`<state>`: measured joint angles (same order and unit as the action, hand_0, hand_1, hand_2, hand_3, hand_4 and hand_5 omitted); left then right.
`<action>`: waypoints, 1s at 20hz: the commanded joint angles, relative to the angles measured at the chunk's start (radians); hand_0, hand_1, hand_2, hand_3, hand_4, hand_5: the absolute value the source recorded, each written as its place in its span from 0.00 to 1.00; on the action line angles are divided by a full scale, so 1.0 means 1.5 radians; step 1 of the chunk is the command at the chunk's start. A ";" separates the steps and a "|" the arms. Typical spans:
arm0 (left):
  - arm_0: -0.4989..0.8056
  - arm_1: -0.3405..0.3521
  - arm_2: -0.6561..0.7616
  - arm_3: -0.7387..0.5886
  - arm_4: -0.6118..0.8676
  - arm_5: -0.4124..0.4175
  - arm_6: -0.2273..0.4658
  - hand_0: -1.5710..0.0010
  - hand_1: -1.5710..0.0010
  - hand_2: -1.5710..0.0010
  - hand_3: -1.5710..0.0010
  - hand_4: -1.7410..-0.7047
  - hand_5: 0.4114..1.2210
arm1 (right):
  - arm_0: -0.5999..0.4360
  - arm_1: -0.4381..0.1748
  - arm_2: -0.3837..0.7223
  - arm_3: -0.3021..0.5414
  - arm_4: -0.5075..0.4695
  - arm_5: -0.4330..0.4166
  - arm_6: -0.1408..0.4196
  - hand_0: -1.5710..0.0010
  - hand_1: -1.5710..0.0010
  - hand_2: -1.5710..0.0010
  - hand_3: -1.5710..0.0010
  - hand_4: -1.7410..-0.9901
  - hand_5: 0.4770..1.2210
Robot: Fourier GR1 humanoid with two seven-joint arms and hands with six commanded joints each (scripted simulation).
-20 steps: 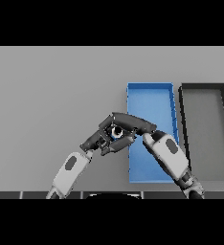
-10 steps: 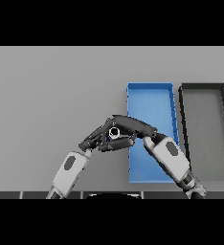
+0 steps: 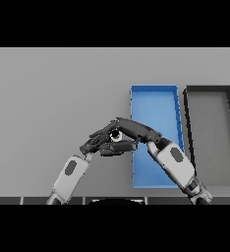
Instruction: Pick up the blue pipe and place it into the blue bin.
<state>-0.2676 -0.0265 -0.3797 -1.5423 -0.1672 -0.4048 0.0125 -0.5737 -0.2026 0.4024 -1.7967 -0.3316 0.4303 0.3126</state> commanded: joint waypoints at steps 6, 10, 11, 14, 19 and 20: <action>0.019 -0.004 0.008 -0.007 0.014 0.005 0.039 0.95 0.95 0.95 0.96 0.75 0.19 | 0.008 0.014 -0.006 0.000 0.002 0.010 0.005 0.00 0.00 0.00 0.00 0.00 1.00; 0.010 -0.003 0.010 0.010 0.001 0.012 0.042 0.98 0.98 0.98 0.98 0.78 0.09 | -0.002 0.039 -0.024 -0.002 -0.055 -0.003 0.035 0.00 0.00 0.00 0.00 0.00 1.00; 0.016 0.000 0.008 0.009 -0.001 0.011 0.041 0.98 0.98 0.99 0.99 0.79 0.09 | -0.015 0.038 -0.037 -0.005 -0.076 -0.007 0.041 0.00 0.00 0.00 0.00 0.00 1.00; 0.014 -0.008 0.002 0.016 -0.007 0.014 0.044 0.99 0.99 0.99 0.99 0.80 0.06 | -0.069 0.031 -0.079 -0.020 -0.170 -0.049 0.114 0.00 0.00 0.00 0.00 0.00 1.00; 0.013 -0.004 0.009 0.002 0.006 0.008 0.064 1.00 1.00 1.00 1.00 0.81 0.03 | -0.229 -0.007 -0.185 0.049 -0.300 -0.057 0.136 0.00 0.00 0.00 0.00 0.00 1.00; 0.018 -0.002 0.008 0.001 0.004 0.009 0.062 1.00 1.00 1.00 1.00 0.81 0.03 | -0.252 -0.020 -0.205 0.072 -0.288 -0.070 0.127 0.00 0.00 0.00 0.00 0.00 1.00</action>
<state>-0.2401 -0.0300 -0.3680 -1.5412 -0.1615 -0.3918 0.1062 -0.9535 -0.2337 0.0931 -1.6879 -0.7608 0.3248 0.5006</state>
